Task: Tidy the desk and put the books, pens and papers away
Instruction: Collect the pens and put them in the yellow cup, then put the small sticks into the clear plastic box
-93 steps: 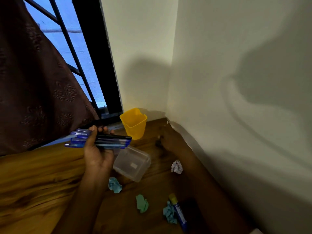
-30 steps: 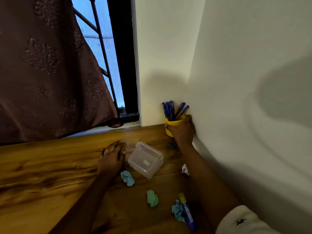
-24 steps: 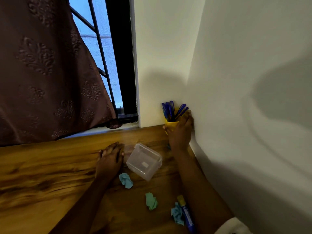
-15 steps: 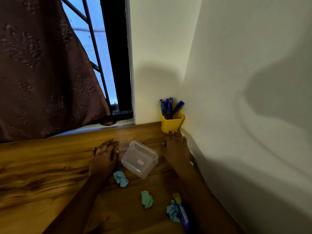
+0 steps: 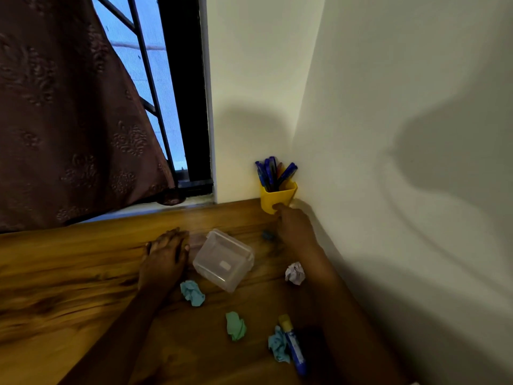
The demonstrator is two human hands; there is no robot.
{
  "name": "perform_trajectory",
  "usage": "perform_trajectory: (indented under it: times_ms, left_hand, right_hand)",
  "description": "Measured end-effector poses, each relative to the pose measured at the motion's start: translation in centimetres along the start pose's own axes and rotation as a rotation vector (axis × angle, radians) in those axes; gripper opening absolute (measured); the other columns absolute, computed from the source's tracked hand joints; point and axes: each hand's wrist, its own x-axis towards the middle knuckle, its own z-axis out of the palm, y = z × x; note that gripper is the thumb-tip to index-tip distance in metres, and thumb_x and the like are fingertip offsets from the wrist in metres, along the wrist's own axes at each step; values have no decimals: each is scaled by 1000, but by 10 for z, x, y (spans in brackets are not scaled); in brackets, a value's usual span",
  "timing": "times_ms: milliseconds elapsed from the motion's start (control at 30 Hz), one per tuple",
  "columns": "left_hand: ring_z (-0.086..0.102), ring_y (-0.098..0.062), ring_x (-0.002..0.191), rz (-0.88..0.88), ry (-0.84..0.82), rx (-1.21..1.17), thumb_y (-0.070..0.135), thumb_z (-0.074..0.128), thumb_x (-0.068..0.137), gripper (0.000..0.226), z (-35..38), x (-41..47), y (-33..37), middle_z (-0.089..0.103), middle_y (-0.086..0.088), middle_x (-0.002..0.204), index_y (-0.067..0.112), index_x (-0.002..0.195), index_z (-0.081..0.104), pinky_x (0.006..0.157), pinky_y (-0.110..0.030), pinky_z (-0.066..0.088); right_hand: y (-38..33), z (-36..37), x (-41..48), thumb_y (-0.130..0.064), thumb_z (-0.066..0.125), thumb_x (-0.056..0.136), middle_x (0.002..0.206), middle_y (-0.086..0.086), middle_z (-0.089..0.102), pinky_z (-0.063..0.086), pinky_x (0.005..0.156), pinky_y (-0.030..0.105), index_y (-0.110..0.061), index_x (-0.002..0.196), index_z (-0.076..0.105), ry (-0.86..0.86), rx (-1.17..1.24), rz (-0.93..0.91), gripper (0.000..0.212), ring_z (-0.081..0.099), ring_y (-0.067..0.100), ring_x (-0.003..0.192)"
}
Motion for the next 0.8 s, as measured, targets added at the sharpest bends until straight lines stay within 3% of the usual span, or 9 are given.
perform_trajectory:
  times_ms: [100, 233, 333, 467, 533, 667, 800]
  left_hand:
    - [40, -26, 132, 5, -2, 5, 48, 28, 90, 54, 1, 0, -1, 44, -2, 145, 28, 135, 49, 109, -50, 24]
    - [38, -25, 134, 10, -3, -5, 46, 31, 93, 50, 2, -1, -2, 42, -3, 146, 27, 136, 49, 110, -51, 21]
    - [38, -26, 134, 8, 6, -14, 49, 27, 90, 56, 1, -1, 0, 43, -3, 146, 26, 136, 49, 110, -50, 21]
    - [37, -27, 134, 8, -7, -15, 51, 24, 89, 59, 0, -1, 0, 41, -3, 147, 27, 137, 47, 111, -50, 20]
    - [37, -27, 134, 5, -8, -22, 50, 25, 89, 58, 0, -1, 0, 41, -3, 148, 27, 138, 47, 111, -50, 19]
    - [37, -28, 134, 3, -5, -37, 47, 30, 92, 53, 2, 1, -2, 40, -3, 148, 27, 138, 47, 111, -49, 18]
    - [37, -27, 133, -13, 6, -53, 47, 32, 91, 52, -1, 1, 1, 41, -1, 147, 28, 136, 48, 111, -47, 20]
  right_hand:
    - [16, -11, -4, -16, 50, 93, 117, 13, 61, 45, 82, 30, -11, 127, 50, 27, -58, 44, 34, 59, 28, 103]
    - [-5, -11, -1, -9, 51, 93, 146, 13, 39, 33, 106, 32, -10, 143, 34, -250, 64, -105, 54, 42, 28, 129]
    - [-28, -5, 15, 1, 47, 90, 148, 14, 36, 30, 108, 28, -9, 145, 30, -306, 101, -248, 59, 39, 27, 133]
    - [-37, -4, 40, -2, 41, 94, 152, 19, 24, 28, 114, 38, -9, 150, 6, -306, 191, -40, 66, 31, 32, 137]
    - [-32, -7, 39, 1, 40, 93, 151, 17, 28, 29, 113, 36, -9, 150, 11, -319, 255, -66, 64, 33, 30, 136]
    - [11, -15, 22, -7, 47, 95, 135, 15, 50, 41, 103, 36, -6, 135, 45, -221, 255, -38, 40, 50, 30, 123]
    - [26, -6, 4, -14, 55, 92, 126, 16, 54, 41, 91, 30, -5, 129, 45, -319, 36, 30, 40, 53, 31, 114]
